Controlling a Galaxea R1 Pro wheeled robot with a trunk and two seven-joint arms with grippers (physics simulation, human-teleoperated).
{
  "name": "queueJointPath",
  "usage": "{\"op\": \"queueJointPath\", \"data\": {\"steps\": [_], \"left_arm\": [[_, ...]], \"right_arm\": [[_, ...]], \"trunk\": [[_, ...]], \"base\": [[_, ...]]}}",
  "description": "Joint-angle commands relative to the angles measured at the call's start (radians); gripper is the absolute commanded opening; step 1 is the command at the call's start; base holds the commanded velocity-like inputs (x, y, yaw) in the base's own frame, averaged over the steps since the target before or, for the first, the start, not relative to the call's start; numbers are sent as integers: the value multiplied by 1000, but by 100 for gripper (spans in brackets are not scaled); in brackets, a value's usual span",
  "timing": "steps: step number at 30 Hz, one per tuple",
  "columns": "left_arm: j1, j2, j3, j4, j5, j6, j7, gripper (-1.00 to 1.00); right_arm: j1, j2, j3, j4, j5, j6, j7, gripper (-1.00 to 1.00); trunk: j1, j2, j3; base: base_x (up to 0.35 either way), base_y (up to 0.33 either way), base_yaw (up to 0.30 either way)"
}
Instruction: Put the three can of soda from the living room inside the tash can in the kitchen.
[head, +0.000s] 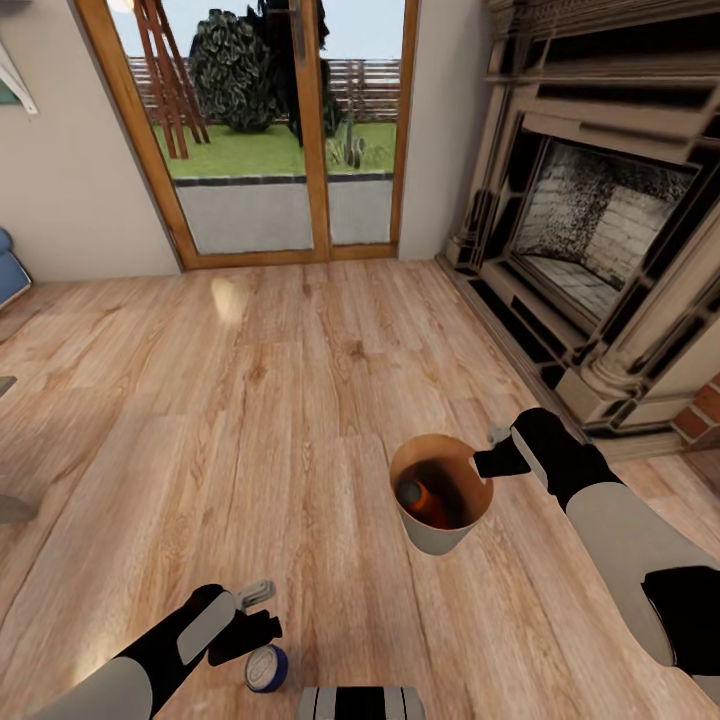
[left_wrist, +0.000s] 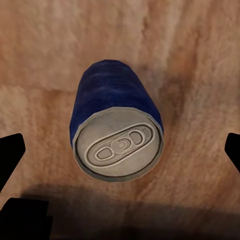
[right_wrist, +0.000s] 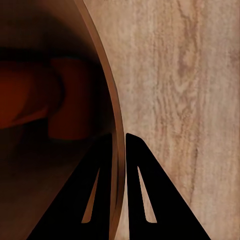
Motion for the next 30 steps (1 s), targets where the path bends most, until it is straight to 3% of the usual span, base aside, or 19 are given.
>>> {"op": "queueJointPath", "data": {"steps": [1,9,23,30], "left_arm": [[0,-1,0,0,0,0,0,100],[0,-9,1,-1,0,0,1,100],[1,-14,1,-1,0,0,1,100],[1,-14,1,1,1,0,0,100]], "right_arm": [[-1,0,-2,-1,-22,2,7,-100],[-19,0,0,-23,-23,2,7,-100],[-188,0,2,-28,-20,2,7,-100],[-211,1,4,-26,-20,2,7,-100]], "trunk": [[0,0,0],[0,0,0],[0,0,0],[9,-15,-18]], "base": [[0,0,0],[0,0,0],[0,0,0],[0,0,0]]}}
